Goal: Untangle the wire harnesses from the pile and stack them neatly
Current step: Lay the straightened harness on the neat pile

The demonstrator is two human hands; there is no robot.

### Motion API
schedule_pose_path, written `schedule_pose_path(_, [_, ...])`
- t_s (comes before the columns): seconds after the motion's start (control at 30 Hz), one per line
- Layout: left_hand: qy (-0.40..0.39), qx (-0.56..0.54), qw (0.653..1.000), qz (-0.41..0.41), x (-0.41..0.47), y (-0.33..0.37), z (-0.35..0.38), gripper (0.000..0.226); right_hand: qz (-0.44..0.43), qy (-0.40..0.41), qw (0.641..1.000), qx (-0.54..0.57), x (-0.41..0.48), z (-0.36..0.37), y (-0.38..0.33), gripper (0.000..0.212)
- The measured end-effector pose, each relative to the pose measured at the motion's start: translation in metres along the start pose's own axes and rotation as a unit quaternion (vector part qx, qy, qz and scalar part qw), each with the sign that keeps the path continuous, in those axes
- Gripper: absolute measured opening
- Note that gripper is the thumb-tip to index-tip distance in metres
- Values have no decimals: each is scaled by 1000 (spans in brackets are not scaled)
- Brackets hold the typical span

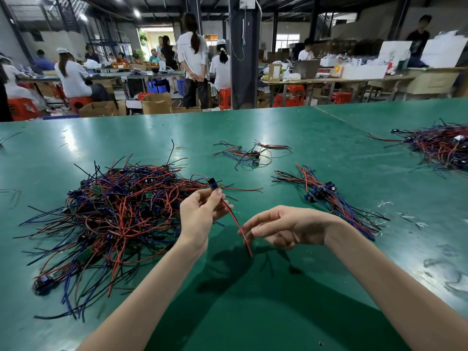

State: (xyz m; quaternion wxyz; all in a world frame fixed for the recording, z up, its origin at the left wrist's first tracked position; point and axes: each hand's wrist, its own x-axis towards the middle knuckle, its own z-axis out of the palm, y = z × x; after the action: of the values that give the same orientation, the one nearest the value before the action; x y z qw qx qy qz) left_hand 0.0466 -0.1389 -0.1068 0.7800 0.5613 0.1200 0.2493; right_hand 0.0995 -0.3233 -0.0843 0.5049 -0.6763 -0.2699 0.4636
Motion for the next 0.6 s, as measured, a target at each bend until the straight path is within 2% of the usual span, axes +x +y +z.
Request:
schedule_pose_path(0.1, [-26,2,1000,-7,-7,-2,4,9,-50,39,998,22,3,1,0,36])
schedule_pose_path(0.27, [-95,43,994,-18,-21,-10,12,7,-95,143,982,78,16,14,6,12])
schedule_pose_path(0.4, [-116,31,992,-30,-21,-10,12,5,-119,184,972,83,21,18,7,10])
schedule_pose_path(0.5, [-126,36,989,-67,-21,-13,13,10,-174,246,948,97,17,6,-1,8])
schedule_pose_path(0.6, [-123,36,986,-104,-22,-15,14,14,-230,323,908,134,7,-26,-16,6])
